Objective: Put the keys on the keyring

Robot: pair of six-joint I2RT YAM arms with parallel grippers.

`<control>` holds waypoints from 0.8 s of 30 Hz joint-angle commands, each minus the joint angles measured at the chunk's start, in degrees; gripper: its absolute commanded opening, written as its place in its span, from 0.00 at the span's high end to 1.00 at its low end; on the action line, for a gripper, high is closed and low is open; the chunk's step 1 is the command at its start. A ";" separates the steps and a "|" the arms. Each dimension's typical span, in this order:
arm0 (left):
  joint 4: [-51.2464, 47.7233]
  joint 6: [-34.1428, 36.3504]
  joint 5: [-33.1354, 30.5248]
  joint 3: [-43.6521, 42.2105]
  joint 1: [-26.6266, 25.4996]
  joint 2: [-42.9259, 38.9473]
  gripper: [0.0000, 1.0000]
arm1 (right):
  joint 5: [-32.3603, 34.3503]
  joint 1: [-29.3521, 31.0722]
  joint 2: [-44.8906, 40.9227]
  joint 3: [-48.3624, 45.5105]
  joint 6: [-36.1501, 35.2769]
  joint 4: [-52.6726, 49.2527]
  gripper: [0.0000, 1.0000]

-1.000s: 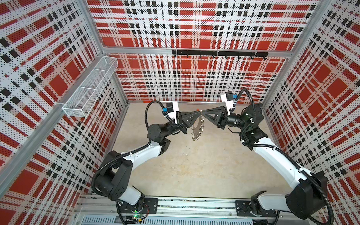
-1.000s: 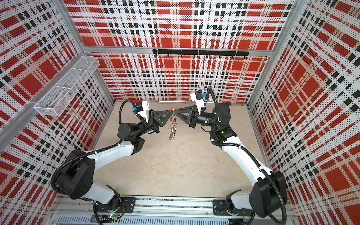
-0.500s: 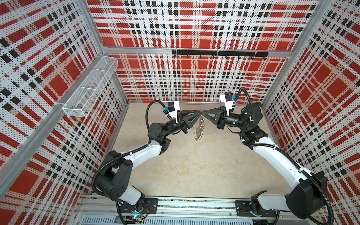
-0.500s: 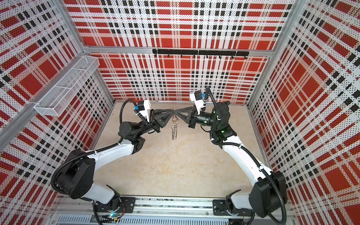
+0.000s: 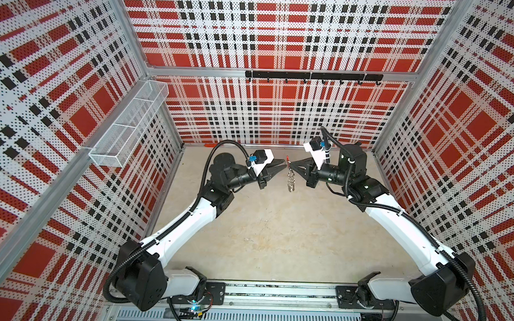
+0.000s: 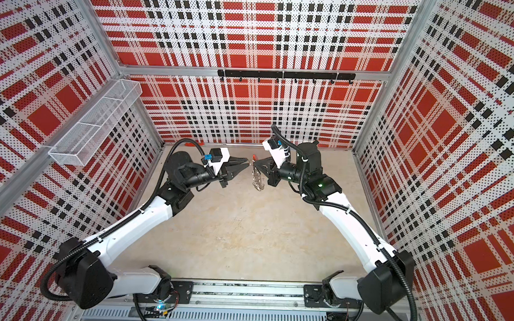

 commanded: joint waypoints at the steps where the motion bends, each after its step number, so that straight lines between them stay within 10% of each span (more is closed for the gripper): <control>1: -20.23 12.60 2.91 5.97 0.51 2.08 0.79 | 2.75 1.48 -1.01 2.11 -7.21 -4.11 1.00; 24: -25.77 13.95 6.48 11.73 0.07 5.57 0.90 | -0.12 2.84 -2.66 2.10 -6.36 -3.08 1.00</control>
